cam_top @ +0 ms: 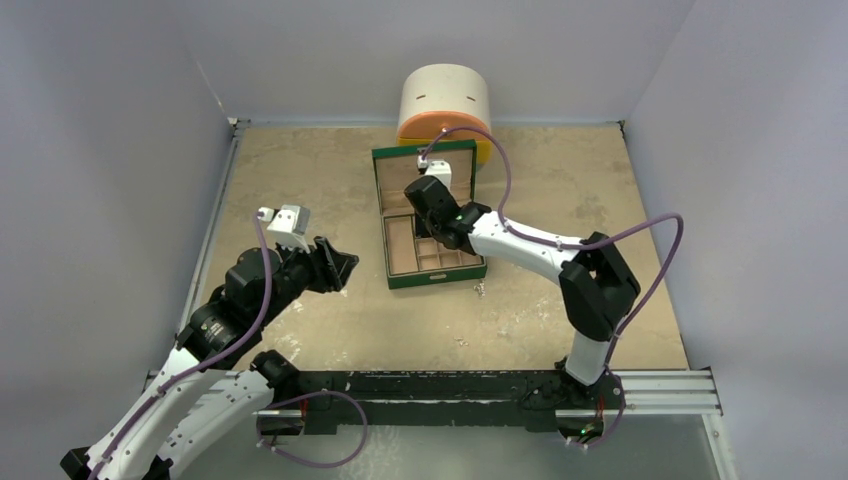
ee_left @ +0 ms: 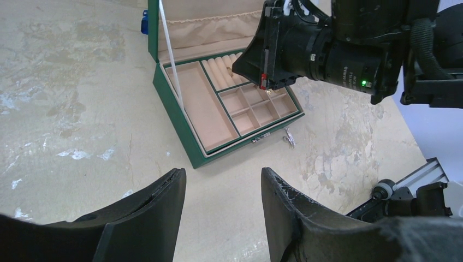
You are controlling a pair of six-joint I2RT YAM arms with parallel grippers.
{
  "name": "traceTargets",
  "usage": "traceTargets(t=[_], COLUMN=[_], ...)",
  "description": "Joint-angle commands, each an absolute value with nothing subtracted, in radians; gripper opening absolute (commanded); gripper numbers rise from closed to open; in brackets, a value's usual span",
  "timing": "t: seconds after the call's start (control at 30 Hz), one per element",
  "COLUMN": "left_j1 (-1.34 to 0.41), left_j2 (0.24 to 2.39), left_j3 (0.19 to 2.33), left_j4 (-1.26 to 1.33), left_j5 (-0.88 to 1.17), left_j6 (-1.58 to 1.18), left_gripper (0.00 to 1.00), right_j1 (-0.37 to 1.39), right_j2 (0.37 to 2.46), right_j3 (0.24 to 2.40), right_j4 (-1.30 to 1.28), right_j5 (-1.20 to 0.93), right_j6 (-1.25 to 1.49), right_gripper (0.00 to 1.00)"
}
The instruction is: Organize the mixed jewelry
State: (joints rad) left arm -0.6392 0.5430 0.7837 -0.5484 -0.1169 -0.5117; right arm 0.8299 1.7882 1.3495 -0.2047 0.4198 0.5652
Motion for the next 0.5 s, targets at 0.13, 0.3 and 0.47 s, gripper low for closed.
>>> traceTargets(t=[0.13, 0.3, 0.47], left_j1=[-0.631, -0.631, -0.629], left_j2=[0.54, 0.541, 0.547], left_j3=[0.808, 0.808, 0.808], left_j4=[-0.52, -0.521, -0.52], left_j5=[-0.12, -0.12, -0.121], left_j6=[-0.497, -0.497, -0.497], left_gripper=[0.53, 0.52, 0.53], right_j1=[0.821, 0.809, 0.793], right_j2=[1.826, 1.838, 1.849], right_j3=[1.33, 1.317, 1.31], right_j4=[-0.163, -0.156, -0.143], right_j5=[0.52, 0.539, 0.523], right_j6=[0.59, 0.603, 0.604], right_gripper=[0.0, 0.0, 0.0])
